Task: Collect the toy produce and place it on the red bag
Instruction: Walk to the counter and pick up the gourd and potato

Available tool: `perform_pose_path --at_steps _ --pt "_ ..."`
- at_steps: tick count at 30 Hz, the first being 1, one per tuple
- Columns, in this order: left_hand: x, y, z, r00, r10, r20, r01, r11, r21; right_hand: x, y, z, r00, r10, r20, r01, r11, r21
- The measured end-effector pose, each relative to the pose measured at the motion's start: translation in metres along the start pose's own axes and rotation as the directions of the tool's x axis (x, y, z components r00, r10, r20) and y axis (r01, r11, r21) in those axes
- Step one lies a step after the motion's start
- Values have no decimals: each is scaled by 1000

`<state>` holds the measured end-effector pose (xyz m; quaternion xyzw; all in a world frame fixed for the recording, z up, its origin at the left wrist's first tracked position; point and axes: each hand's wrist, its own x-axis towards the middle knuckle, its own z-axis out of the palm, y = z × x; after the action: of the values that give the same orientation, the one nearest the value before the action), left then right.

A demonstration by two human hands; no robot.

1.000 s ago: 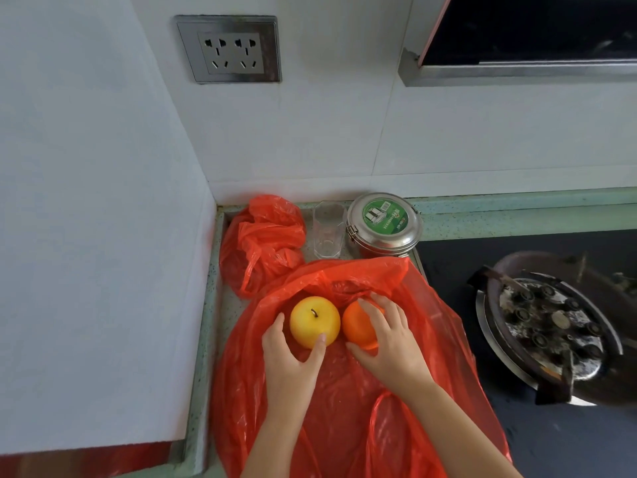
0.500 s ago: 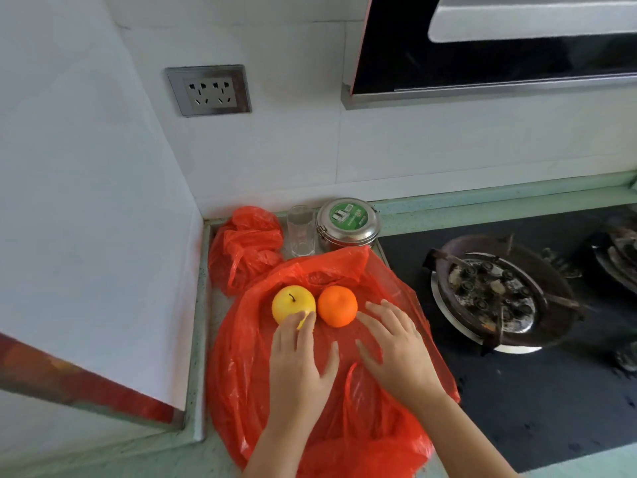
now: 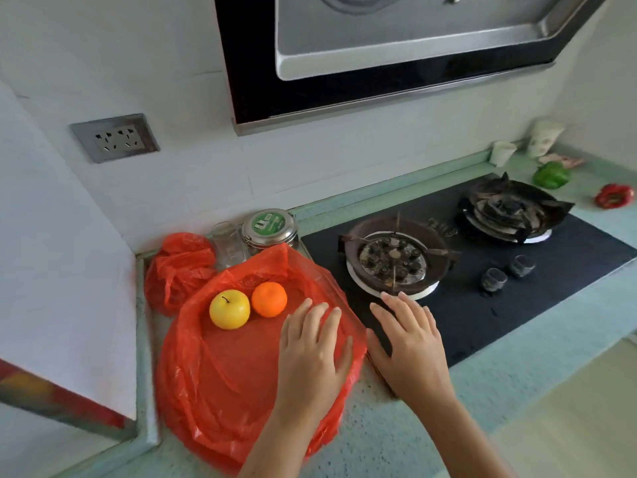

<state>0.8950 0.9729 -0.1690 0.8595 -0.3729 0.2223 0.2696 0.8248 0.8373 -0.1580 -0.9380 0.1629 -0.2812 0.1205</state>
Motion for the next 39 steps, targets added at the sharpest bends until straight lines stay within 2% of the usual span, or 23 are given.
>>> perform_pose_path --at_steps 10,20,27,39 --pt "-6 105 1 986 164 14 -161 981 -104 -60 56 -90 977 156 -147 -160 987 -21" --pt "-31 223 25 943 331 13 -318 915 -250 -147 123 -175 900 313 -304 -358 928 -103" --pt "-51 311 39 884 467 28 -424 825 -374 -207 167 -235 811 429 -397 -522 837 -163" --pt "-74 414 76 774 628 80 -495 678 -543 -288 222 -289 644 552 -530 -723 665 -185"
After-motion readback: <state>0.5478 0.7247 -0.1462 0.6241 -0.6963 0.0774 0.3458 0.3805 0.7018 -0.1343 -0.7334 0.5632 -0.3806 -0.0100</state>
